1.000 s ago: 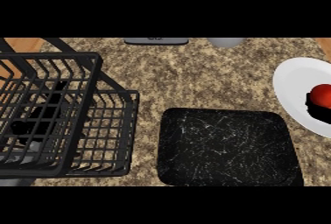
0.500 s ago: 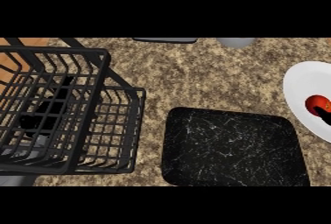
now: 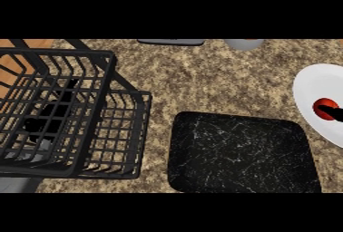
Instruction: Pick the tomato from the tray and place it in the plate
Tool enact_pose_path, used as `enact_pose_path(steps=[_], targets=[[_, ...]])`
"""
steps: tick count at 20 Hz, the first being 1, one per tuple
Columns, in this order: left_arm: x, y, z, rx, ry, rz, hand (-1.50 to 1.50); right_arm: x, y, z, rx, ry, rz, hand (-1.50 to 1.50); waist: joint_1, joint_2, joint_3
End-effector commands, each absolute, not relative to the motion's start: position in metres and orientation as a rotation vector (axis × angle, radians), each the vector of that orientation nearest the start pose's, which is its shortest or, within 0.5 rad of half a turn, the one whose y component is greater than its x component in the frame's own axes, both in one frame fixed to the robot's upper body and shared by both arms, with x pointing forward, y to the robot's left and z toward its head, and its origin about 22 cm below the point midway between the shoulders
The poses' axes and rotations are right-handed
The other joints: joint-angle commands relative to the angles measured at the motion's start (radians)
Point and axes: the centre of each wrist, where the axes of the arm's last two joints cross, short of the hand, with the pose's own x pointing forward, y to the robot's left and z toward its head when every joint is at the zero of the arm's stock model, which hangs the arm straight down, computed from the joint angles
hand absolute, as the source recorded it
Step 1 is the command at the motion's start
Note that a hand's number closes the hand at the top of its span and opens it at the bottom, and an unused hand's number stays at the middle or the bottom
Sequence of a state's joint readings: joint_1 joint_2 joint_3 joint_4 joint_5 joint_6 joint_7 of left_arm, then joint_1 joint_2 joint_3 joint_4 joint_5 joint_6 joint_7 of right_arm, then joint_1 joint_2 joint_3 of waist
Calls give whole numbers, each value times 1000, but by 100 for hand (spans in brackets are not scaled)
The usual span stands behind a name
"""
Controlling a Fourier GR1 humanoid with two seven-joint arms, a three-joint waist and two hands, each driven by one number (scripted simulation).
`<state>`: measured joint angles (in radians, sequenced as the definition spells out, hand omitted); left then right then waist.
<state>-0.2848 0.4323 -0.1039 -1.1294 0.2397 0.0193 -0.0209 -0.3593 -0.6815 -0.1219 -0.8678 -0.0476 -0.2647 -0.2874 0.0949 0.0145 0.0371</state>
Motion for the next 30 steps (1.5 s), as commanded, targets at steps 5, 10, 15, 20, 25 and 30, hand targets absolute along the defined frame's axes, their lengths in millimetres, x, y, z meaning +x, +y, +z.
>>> enact_pose_path(steps=[5,10,15,20,25,30], targets=[[279,268,-46,-27,-1217,-80,0,302,-484,55,-742,-1689,-138,-150,-27,8,-24],[268,267,-56,-28,-1222,-86,0,281,-513,53,-598,-1673,-141,-150,-42,4,-27],[271,267,-49,-24,-1240,-50,0,253,-536,47,-463,-1705,-74,-150,-61,-1,-27],[270,273,-47,-31,-1218,-48,0,220,-564,52,-394,-1671,25,-150,-69,0,-27],[267,270,-49,-12,-1223,-28,0,199,-575,47,-406,-1672,109,-150,-75,-3,-29],[269,277,-45,-4,-1209,-31,0,182,-586,47,-443,-1646,144,-150,-72,-4,-29]])
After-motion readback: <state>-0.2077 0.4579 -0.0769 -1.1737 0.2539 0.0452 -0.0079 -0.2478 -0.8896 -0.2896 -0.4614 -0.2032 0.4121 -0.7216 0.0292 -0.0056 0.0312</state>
